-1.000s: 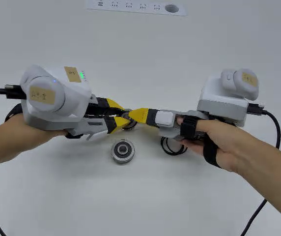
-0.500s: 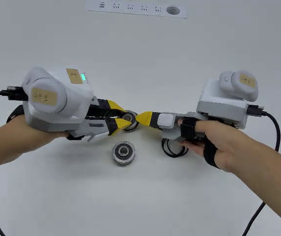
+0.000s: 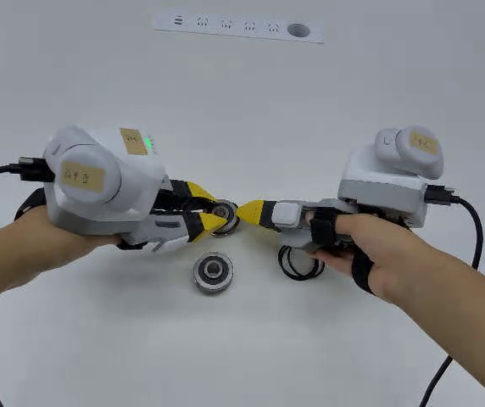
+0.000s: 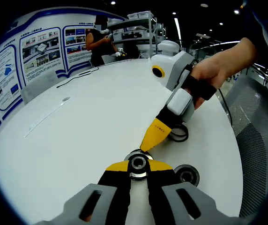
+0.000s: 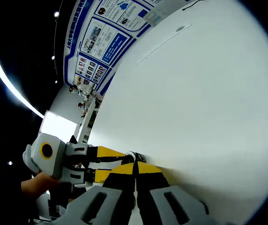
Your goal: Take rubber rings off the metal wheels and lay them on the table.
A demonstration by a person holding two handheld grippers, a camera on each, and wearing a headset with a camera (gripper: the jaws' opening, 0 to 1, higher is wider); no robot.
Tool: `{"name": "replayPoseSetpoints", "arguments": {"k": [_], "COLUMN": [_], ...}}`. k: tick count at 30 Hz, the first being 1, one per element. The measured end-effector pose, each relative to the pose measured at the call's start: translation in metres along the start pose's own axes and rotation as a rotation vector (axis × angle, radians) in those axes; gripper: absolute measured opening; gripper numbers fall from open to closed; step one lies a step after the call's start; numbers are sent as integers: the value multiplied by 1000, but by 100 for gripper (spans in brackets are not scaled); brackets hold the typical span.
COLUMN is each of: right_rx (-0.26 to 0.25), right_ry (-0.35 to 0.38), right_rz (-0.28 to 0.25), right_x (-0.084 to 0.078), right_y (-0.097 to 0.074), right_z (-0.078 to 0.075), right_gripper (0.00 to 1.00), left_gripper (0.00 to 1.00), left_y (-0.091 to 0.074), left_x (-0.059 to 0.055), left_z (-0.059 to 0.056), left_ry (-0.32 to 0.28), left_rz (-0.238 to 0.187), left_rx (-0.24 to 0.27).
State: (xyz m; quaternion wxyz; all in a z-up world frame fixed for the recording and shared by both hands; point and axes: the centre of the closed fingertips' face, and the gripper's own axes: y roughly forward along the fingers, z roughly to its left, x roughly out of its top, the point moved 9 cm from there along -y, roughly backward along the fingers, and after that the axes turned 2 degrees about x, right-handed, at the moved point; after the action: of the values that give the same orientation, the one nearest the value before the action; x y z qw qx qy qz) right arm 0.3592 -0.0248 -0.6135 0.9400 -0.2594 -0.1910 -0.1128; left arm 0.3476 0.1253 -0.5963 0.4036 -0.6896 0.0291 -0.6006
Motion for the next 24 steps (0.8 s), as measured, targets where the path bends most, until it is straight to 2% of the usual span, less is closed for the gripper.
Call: {"name": "replayPoseSetpoints", "arguments": {"k": [5, 17, 22, 24], "right_rx": [1, 2, -5, -12], "right_ry": [-5, -30, -55, -97], "right_rz": [-11, 9, 21, 35], "right_x": [0, 0, 0, 0], "right_y": [0, 2, 2, 3], "right_z": [2, 8, 9, 12], "right_gripper": [0, 0, 0, 0], "left_gripper": [12, 12, 12, 12], "left_y": [0, 1, 1, 1], "left_x": [0, 0, 0, 0], "left_z": [1, 1, 1, 0], "left_ry": [3, 5, 7, 9], "left_rz": [3, 1, 0, -1], "left_rx": [0, -3, -6, -9]}}
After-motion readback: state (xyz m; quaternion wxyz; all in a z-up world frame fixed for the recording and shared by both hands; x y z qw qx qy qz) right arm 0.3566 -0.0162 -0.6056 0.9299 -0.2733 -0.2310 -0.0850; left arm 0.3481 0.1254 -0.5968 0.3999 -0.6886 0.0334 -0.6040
